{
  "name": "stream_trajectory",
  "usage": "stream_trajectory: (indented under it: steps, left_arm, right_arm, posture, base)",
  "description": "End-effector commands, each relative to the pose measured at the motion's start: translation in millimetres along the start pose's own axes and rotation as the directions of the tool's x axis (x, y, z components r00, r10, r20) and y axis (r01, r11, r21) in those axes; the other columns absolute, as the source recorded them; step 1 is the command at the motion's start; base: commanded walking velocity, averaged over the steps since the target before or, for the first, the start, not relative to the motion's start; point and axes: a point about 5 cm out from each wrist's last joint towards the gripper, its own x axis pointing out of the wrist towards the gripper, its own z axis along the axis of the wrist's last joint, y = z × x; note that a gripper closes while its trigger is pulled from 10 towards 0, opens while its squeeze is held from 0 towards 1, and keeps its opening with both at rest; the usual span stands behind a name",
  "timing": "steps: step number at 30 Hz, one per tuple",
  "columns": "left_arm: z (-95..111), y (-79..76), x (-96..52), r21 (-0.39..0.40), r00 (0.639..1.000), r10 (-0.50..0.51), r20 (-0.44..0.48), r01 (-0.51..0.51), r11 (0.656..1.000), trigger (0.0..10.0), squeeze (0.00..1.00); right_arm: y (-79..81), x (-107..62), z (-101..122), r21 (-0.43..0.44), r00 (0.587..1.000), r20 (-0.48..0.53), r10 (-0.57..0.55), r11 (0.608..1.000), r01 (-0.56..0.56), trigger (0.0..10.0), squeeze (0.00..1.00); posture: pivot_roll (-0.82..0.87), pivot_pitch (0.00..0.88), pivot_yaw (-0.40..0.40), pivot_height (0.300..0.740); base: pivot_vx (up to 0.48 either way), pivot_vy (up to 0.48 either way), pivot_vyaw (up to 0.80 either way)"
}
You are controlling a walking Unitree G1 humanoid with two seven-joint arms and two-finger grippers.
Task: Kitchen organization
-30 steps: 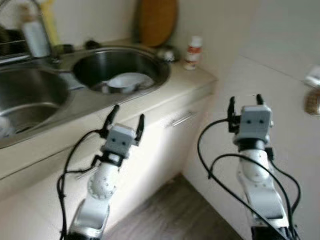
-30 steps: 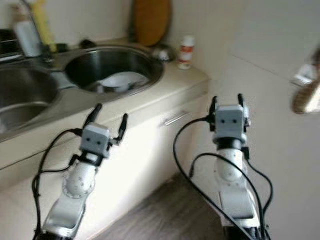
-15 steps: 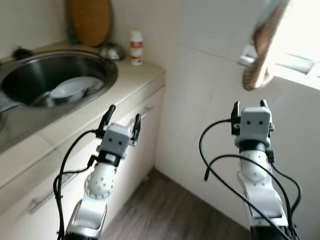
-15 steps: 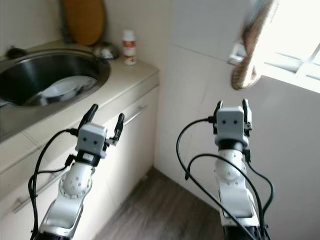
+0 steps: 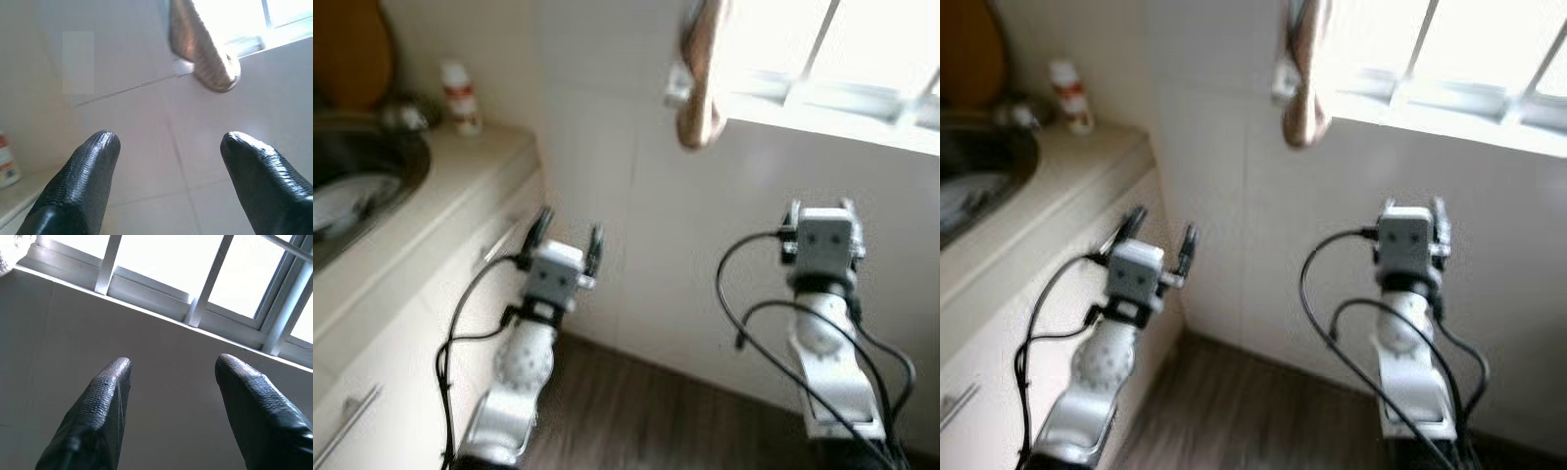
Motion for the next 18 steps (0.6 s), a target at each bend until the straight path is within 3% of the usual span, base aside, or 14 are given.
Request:
stream_trajectory:
  steps: [1, 4, 18]
  left_arm:
    - [0.1, -1.3, 0.3, 0.005, 1.0, -0.007, -0.002, 0.007, 1.0, 10.0, 0.0]
    - [-0.1, -1.2, 0.1, 0.004, 1.0, -0.006, -0.003, 0.006, 1.0, 10.0, 0.0]
    - [-0.1, -1.6, 0.3, 0.003, 1.0, -0.003, -0.004, 0.003, 1.0, 10.0, 0.0]
  right_arm:
    - [-1.3, 1.5, 1.6, -0.022, 1.0, 0.009, -0.012, 1.0, 0.013, 10.0, 0.0]
    - [-1.0, 1.6, 2.3, -0.017, 1.0, 0.016, -0.011, 1.0, 0.011, 10.0, 0.0]
    - [1.5, 2.1, 2.0, -0.055, 1.0, 0.023, -0.006, 0.998, 0.008, 10.0, 0.0]
  posture:
    - [0.09, 0.0, -0.047, 0.74]
    - [0.09, 0.0, -0.048, 0.74]
    - [0.09, 0.0, -0.047, 0.74]
  base:
    - [0.0, -0.251, -0.76]
    - [0.0, -0.264, -0.57]
    - [0.0, -0.331, 0.0]
